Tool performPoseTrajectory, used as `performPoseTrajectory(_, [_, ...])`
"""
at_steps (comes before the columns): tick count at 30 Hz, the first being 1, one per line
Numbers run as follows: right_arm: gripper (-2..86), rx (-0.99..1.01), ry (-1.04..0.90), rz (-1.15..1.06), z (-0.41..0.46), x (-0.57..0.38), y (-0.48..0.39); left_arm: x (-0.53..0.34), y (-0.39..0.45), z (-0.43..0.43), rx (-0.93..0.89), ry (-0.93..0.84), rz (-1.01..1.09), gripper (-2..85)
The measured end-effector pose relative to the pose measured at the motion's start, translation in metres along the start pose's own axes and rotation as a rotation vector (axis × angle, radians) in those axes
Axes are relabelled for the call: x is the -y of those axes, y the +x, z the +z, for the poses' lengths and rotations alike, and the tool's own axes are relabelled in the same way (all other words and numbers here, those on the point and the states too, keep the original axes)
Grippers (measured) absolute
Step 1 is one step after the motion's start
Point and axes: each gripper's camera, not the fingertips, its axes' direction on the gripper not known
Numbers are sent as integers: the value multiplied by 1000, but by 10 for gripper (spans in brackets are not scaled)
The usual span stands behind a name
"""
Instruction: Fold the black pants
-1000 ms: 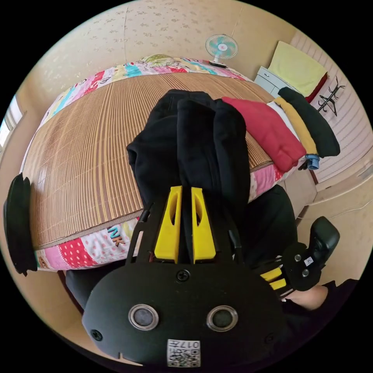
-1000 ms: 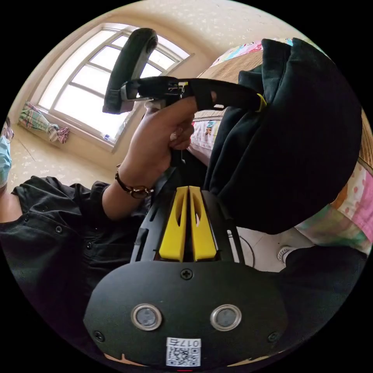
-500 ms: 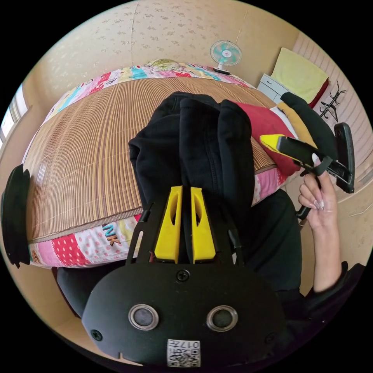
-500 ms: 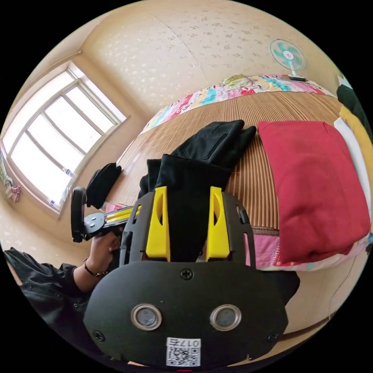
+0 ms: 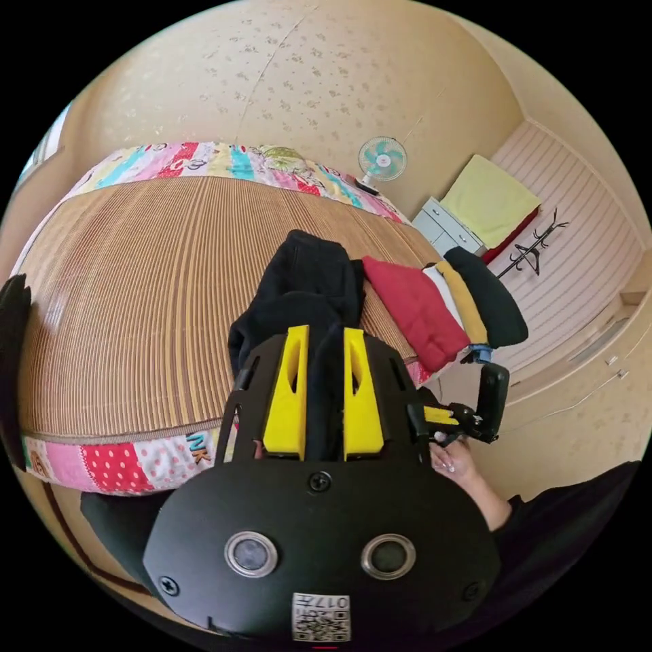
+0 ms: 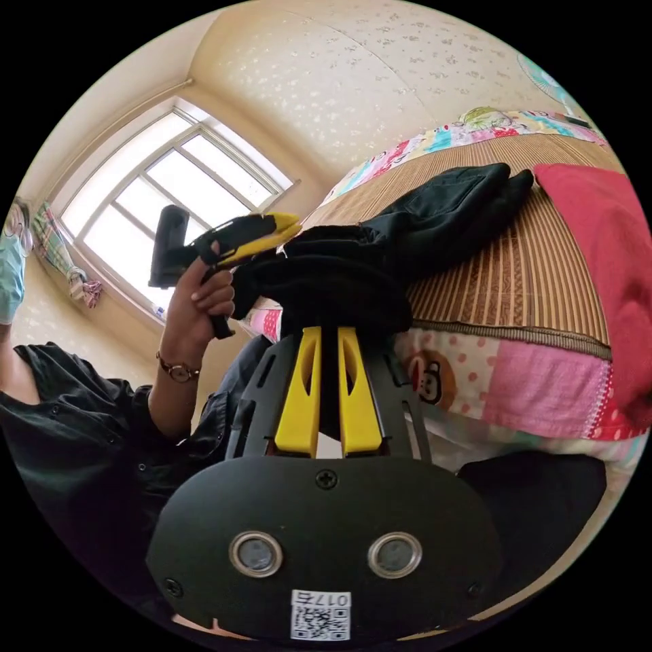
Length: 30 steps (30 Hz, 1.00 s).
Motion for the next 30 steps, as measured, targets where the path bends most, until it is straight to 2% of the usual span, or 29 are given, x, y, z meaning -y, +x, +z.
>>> performPoseTrajectory(3, [22, 70, -27, -2, 19, 0, -8, 79, 39, 69, 24, -172, 144, 134])
performPoseTrajectory(7, [23, 105, -124, -52, 43, 9, -28, 126, 59, 184, 239, -375, 218, 135])
performPoseTrajectory(9, [26, 73, -135, -68, 33, 11, -31, 126, 49, 215, 270, -442, 203, 128])
performPoseTrajectory(11, [31, 20, -120, -81, 3, 12, -25, 125, 37, 210, 228, -398, 163, 108])
performPoseTrajectory(14, [40, -102, -20, -13, -48, 18, 3, 124, 4, 182, -29, -312, 50, 50])
performPoseTrajectory(16, [52, -127, 81, 54, -73, 30, 26, 115, -39, 154, -215, -211, -103, 36])
performPoseTrajectory(18, [78, -131, 158, 161, -84, 48, 54, 107, -59, 133, -270, -149, -165, 32])
performPoseTrajectory(21, [126, -137, 107, 358, -61, 90, 103, 103, -56, 92, -217, -59, -137, 28])
performPoseTrajectory(25, [80, -80, 52, 472, -16, 131, 120, 102, -47, 9, -172, 53, -103, 19])
performPoseTrajectory(27, [49, -65, 100, 441, -23, 141, 101, 98, -51, -38, -146, 72, -102, 14])
performPoseTrajectory(30, [33, -94, 232, 235, -68, 153, 21, 72, -56, -133, -105, 156, -54, 9])
